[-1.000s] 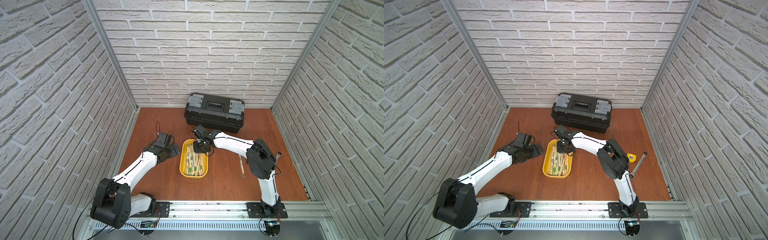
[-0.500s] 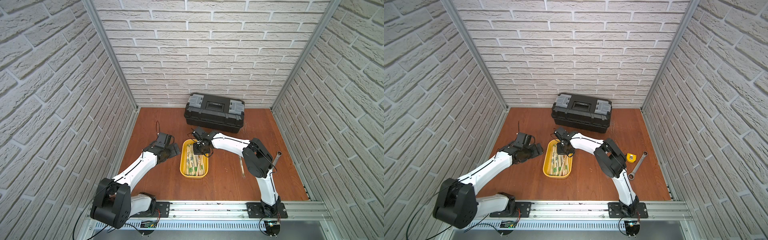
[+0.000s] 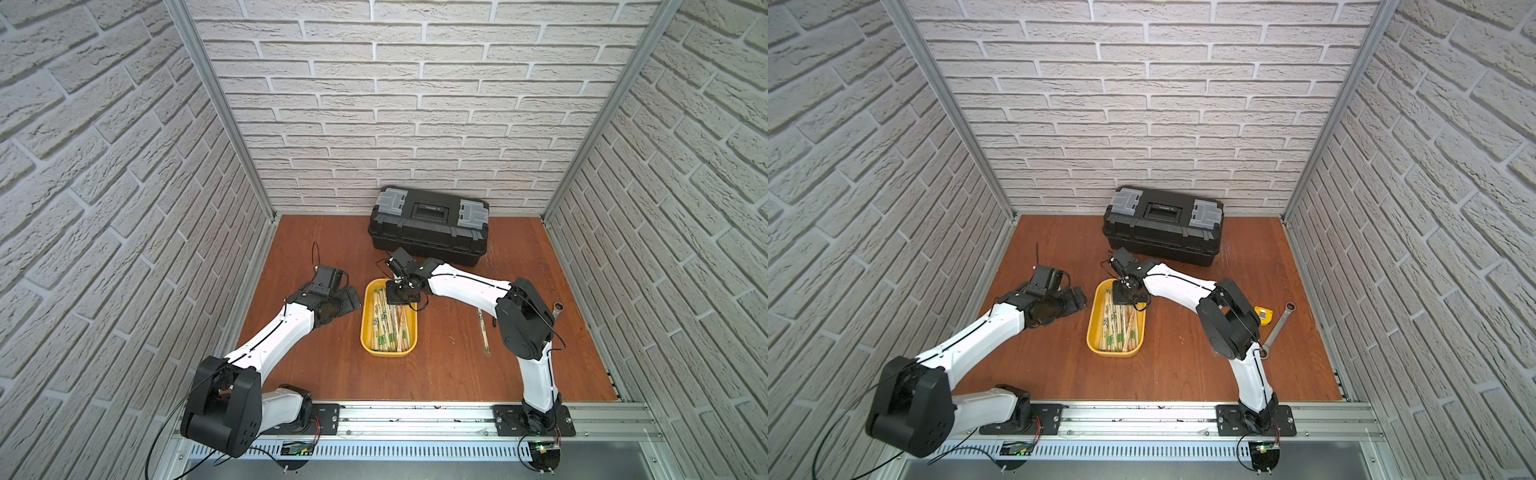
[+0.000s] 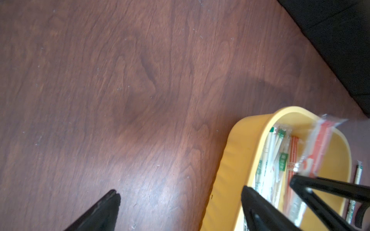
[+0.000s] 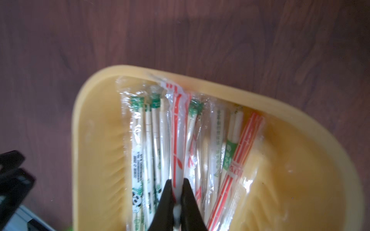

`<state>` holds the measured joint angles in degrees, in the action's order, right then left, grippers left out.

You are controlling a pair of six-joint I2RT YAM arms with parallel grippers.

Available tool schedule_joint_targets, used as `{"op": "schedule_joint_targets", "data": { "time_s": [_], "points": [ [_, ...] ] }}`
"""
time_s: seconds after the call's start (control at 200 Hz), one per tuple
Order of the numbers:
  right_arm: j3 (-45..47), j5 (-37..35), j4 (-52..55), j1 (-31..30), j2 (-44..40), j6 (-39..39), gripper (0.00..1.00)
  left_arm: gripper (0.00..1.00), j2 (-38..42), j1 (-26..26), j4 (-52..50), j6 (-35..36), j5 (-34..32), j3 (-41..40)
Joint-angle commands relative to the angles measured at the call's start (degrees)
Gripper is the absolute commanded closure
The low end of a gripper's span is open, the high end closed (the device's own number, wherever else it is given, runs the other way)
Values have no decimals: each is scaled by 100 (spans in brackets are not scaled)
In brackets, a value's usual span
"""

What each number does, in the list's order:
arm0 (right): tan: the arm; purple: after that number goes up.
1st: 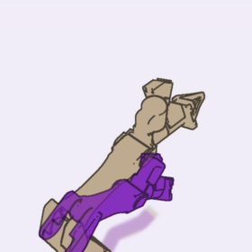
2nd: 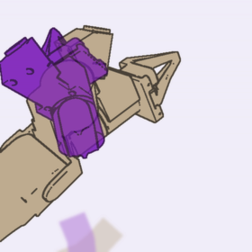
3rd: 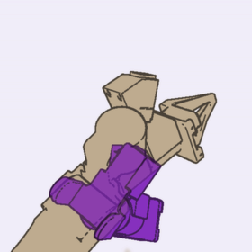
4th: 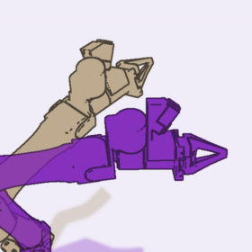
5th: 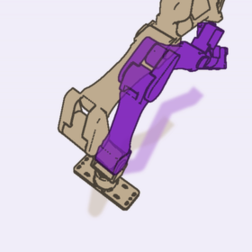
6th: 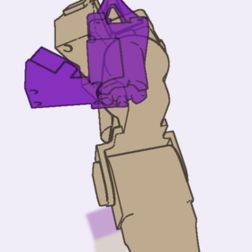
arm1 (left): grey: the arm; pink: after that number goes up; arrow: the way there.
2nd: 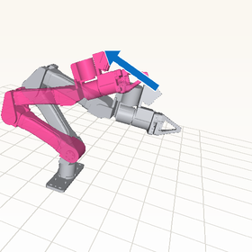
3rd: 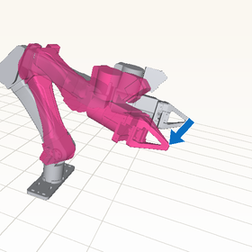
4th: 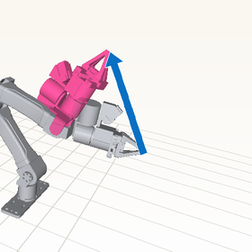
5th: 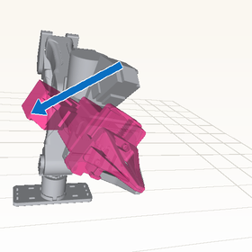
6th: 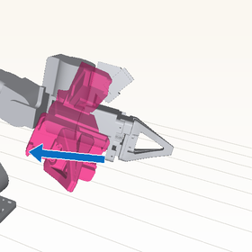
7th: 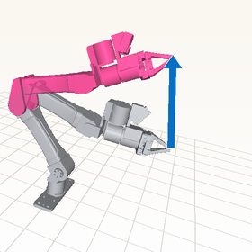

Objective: Take the paired disposable chopsticks out of the storage box
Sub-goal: Pick up the paired disposable chopsticks from the storage box, then place the paired disposable chopsticks at the center of the board.

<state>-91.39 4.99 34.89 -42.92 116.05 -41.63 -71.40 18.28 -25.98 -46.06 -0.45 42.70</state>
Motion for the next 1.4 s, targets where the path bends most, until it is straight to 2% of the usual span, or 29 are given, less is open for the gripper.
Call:
{"op": "schedule_joint_targets", "data": {
  "time_s": [0.0, 0.14, 0.445, 0.93, 1.11, 1.395],
  "points": [
    [110, 62, -427, -17, -535, -79, 96, 2, 127, -17, -4, 53, 39, 113],
    [281, 72, -735, -15, -769, -101, 96, 2, 167, -1, -65, 66, 40, 164],
    [587, -64, -609, 74, -1352, -6, 97, 2, 204, 240, -240, 76, -25, 459],
    [2417, -390, -204, 769, -2938, 233, 97, 2, -338, 1091, -310, -53, -338, 1084],
    [2890, -971, 359, 1023, -3209, 546, 97, 2, -471, 1221, -320, -76, -363, 1173],
    [3357, -1730, 740, 1486, -3144, 903, 97, 2, -522, 1273, -250, -177, -387, 1127]
  ]
}}
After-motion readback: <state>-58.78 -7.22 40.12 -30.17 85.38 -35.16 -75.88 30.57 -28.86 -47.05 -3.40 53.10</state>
